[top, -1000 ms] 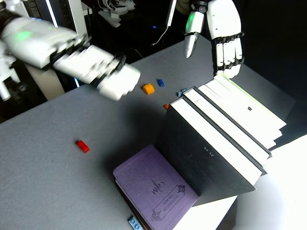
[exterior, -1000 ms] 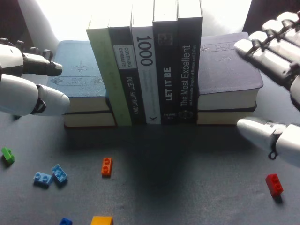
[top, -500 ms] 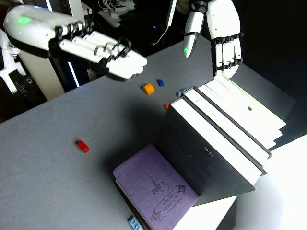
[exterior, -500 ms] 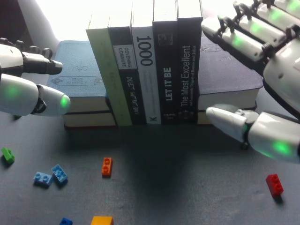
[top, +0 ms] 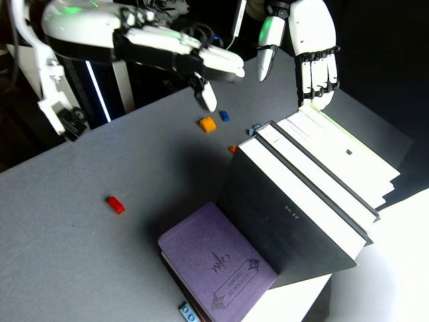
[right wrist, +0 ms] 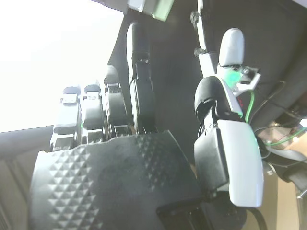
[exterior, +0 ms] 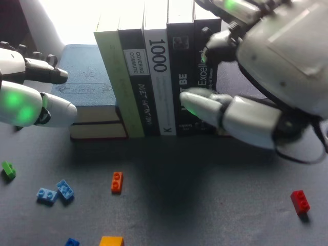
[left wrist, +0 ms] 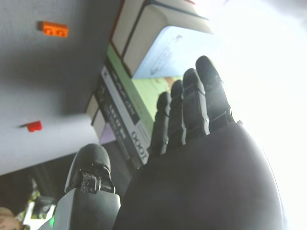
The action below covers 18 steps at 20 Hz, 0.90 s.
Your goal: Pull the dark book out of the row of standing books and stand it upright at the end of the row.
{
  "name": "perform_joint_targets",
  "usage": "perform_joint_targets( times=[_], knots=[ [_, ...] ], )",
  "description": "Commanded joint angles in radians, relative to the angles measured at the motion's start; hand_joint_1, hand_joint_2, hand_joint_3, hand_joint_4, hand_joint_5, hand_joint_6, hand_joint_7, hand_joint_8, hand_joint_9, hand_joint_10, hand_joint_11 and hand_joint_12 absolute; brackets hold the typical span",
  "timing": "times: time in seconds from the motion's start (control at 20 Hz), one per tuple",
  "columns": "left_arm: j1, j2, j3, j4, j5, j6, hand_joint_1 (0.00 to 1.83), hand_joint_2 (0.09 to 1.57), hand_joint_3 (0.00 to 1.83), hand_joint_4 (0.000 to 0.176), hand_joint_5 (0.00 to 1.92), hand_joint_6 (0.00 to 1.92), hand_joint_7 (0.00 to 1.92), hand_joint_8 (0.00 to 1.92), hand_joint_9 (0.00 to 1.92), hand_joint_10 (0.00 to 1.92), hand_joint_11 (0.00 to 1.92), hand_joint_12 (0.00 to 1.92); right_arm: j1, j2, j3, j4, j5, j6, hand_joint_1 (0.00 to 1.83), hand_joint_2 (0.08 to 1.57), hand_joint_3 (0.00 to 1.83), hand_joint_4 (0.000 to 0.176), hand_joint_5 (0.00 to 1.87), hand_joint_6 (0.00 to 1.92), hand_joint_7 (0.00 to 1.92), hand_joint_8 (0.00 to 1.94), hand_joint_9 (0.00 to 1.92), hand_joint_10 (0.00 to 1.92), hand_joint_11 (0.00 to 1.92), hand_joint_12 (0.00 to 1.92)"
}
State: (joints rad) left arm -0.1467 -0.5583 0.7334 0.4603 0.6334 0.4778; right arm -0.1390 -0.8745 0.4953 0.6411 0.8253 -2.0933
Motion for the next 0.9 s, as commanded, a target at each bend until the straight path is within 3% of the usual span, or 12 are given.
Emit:
perform_joint_targets(
  times=[0.0, 0.1, 0.35, 0.45, 0.85],
  knots=[
    [-0.014, 0.007, 0.003, 0.031, -0.077, 0.004, 0.01, 1.29, 0.00, 0.000, 0.12, 0.00, 0.12, 0.00, 0.14, 0.00, 0.00, 0.48, 0.019, 0.000, 0.008, -0.071, 0.093, -0.008, 0.00, 1.23, 0.00, 0.000, 0.88, 0.31, 0.19, 0.00, 0.00, 0.00, 0.00, 0.00],
    [-0.014, 0.007, 0.003, 0.031, -0.077, 0.005, 0.00, 1.28, 0.00, 0.000, 0.07, 0.00, 0.08, 0.00, 0.09, 0.00, 0.00, 0.43, 0.042, -0.040, 0.054, -0.086, 0.084, -0.018, 0.00, 1.23, 0.00, 0.000, 0.90, 0.32, 0.20, 0.01, 0.00, 0.00, 0.00, 0.00],
    [-0.015, 0.007, 0.003, 0.031, -0.077, 0.005, 0.08, 1.29, 0.00, 0.000, 0.14, 0.01, 0.13, 0.01, 0.14, 0.01, 0.00, 0.49, 0.112, -0.130, 0.140, -0.120, 0.065, -0.046, 0.00, 1.24, 0.00, 0.000, 0.92, 0.32, 0.22, 0.01, 0.00, 0.00, 0.00, 0.00],
    [-0.015, 0.007, 0.003, 0.031, -0.078, 0.005, 0.00, 1.29, 0.00, 0.000, 0.08, 0.00, 0.09, 0.00, 0.09, 0.00, 0.00, 0.42, 0.126, -0.155, 0.168, -0.127, 0.062, -0.047, 0.00, 1.23, 0.00, 0.000, 0.90, 0.31, 0.20, 0.00, 0.00, 0.00, 0.00, 0.00],
    [-0.015, 0.007, 0.002, 0.031, -0.078, 0.005, 0.04, 1.29, 0.00, 0.000, 0.14, 0.00, 0.15, 0.00, 0.15, 0.00, 0.00, 0.51, 0.133, -0.213, 0.263, -0.124, 0.071, -0.021, 0.00, 1.23, 0.00, 0.000, 0.88, 0.29, 0.23, 0.01, 0.00, 0.00, 0.00, 0.00]
  ],
)
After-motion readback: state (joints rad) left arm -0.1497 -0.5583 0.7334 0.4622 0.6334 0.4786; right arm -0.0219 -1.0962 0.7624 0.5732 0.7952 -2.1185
